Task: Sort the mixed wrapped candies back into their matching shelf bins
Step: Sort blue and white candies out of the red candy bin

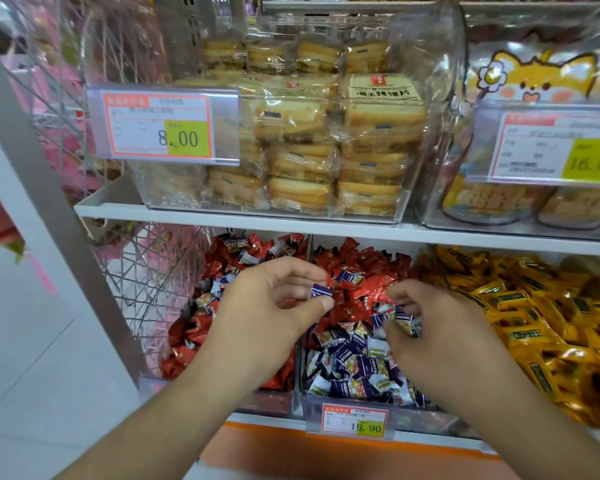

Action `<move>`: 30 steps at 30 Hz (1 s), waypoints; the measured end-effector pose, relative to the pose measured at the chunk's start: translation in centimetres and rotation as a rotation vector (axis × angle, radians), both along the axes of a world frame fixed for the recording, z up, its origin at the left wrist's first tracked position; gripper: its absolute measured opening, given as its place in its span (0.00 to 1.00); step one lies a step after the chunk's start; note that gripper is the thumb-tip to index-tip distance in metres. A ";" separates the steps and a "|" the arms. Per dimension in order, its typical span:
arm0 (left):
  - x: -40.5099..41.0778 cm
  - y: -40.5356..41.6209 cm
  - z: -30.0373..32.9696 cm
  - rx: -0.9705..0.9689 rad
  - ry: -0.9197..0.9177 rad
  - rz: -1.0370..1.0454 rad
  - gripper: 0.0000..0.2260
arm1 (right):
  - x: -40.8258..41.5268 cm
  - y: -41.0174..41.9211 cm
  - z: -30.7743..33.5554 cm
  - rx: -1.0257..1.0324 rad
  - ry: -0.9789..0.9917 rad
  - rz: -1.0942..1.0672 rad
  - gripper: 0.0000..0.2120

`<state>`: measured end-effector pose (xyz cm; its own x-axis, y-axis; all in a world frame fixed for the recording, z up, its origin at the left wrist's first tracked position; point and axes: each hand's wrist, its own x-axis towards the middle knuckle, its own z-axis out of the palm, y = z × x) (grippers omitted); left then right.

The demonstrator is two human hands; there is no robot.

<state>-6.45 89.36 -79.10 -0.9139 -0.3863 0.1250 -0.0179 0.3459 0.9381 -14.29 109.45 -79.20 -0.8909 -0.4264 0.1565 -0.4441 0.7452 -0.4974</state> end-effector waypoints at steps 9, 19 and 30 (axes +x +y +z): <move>-1.6 -2.4 -1.4 -0.190 0.030 0.038 0.10 | -0.1 -0.2 -0.1 0.013 -0.069 -0.020 0.08; -4.1 -10.1 -5.9 -0.573 -0.293 0.197 0.24 | -0.6 -1.1 -1.3 -0.007 -0.082 0.040 0.08; -4.3 -10.3 -5.6 -0.632 -0.254 0.203 0.08 | -0.2 -1.5 -1.3 0.021 -0.111 0.064 0.08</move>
